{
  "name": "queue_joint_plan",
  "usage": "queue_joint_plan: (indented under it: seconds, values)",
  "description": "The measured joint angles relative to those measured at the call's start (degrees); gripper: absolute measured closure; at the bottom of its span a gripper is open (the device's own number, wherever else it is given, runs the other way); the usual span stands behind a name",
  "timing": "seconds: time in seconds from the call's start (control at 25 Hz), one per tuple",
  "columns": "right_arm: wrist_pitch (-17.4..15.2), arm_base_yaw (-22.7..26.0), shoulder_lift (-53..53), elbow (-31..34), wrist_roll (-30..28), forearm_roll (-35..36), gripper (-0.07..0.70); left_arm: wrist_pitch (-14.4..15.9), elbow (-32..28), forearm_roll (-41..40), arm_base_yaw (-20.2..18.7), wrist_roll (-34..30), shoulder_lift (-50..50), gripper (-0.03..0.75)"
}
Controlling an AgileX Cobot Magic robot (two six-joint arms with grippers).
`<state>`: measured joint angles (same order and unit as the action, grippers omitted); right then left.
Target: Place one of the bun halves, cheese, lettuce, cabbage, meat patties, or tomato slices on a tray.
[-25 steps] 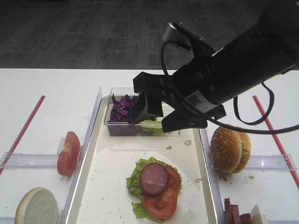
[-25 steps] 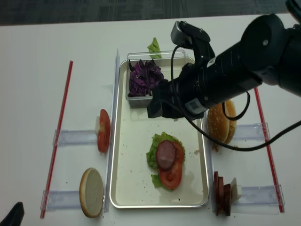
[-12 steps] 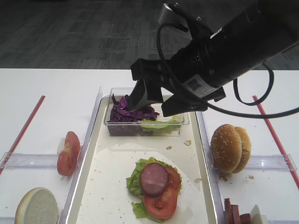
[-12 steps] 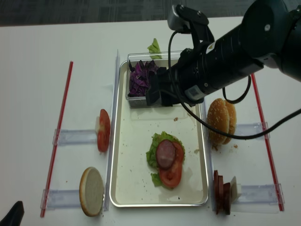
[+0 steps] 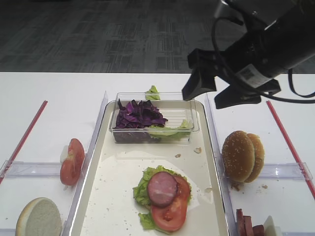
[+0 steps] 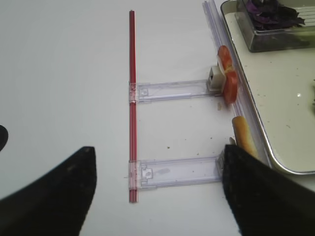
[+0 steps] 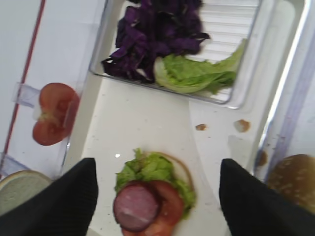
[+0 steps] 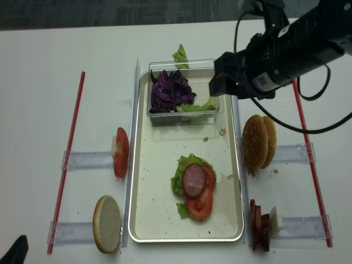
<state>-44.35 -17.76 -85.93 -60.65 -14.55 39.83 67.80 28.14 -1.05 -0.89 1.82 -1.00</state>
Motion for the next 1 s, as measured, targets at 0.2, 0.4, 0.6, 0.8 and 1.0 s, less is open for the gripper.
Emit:
queue_joint_plan:
  seconds: [0.2, 0.4, 0.6, 0.8, 1.0]
  values:
    - [-1.46, 6.71, 0.00, -0.10, -0.13, -4.60, 0.094, 0.00, 0.00, 0.00, 0.00, 0.00, 0.00, 0.223]
    - [-2.11, 12.77, 0.00, -0.05, -1.49, -7.24, 0.094, 0.00, 0.00, 0.00, 0.00, 0.00, 0.00, 0.223]
    - [-2.11, 16.86, 0.00, -0.05, -2.41, -12.75, 0.094, 0.00, 0.00, 0.00, 0.00, 0.00, 0.00, 0.223]
    - [-1.99, 18.59, 0.00, -0.05, -2.40, -18.53, 0.094, 0.00, 0.00, 0.00, 0.00, 0.00, 0.00, 0.223]
    - [-1.28, 21.51, 0.00, -0.05, -2.44, -21.71, 0.095, 0.00, 0.00, 0.00, 0.00, 0.00, 0.00, 0.223]
